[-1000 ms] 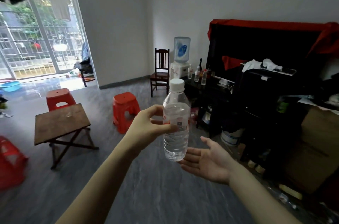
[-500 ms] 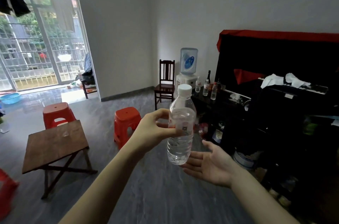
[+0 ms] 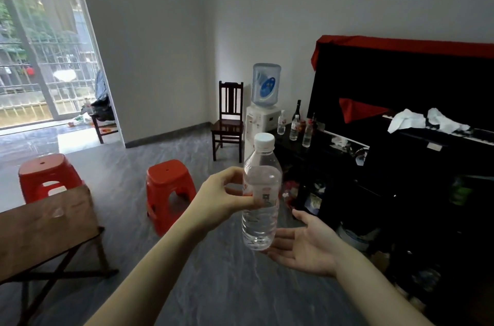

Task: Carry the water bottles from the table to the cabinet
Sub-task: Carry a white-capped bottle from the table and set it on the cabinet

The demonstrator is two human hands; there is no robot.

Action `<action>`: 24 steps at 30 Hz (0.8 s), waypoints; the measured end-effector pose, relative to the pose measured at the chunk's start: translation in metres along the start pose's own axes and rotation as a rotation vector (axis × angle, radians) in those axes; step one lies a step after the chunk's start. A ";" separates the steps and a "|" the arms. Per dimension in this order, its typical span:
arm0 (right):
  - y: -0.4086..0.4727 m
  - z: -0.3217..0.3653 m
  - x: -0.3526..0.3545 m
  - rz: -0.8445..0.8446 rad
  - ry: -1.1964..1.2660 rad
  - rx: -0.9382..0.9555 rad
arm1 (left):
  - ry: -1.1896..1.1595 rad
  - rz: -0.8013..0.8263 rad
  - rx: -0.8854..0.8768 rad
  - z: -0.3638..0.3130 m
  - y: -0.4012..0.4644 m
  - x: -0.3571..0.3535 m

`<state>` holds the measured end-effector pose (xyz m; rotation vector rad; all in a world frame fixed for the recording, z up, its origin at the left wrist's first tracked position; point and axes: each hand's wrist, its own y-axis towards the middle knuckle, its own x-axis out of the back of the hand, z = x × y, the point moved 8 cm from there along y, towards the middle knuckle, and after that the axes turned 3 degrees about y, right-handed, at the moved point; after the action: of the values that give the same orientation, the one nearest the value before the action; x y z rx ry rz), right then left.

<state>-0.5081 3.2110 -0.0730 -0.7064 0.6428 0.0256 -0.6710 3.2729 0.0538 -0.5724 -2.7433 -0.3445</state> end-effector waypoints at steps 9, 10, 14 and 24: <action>0.109 0.119 0.023 -0.004 0.014 0.006 | 0.031 0.018 0.009 0.030 0.157 -0.008; 0.118 0.133 0.025 -0.007 0.023 0.005 | 0.027 0.022 0.015 0.032 0.174 -0.009; 0.159 0.196 0.034 0.013 0.048 0.016 | -0.008 0.020 0.016 0.044 0.251 -0.011; 0.264 0.292 0.049 -0.068 0.027 -0.022 | 0.007 0.025 0.063 0.083 0.388 -0.004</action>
<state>-0.3715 3.5828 -0.0891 -0.7506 0.6447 -0.0403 -0.5253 3.6419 0.0409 -0.5876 -2.7272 -0.2527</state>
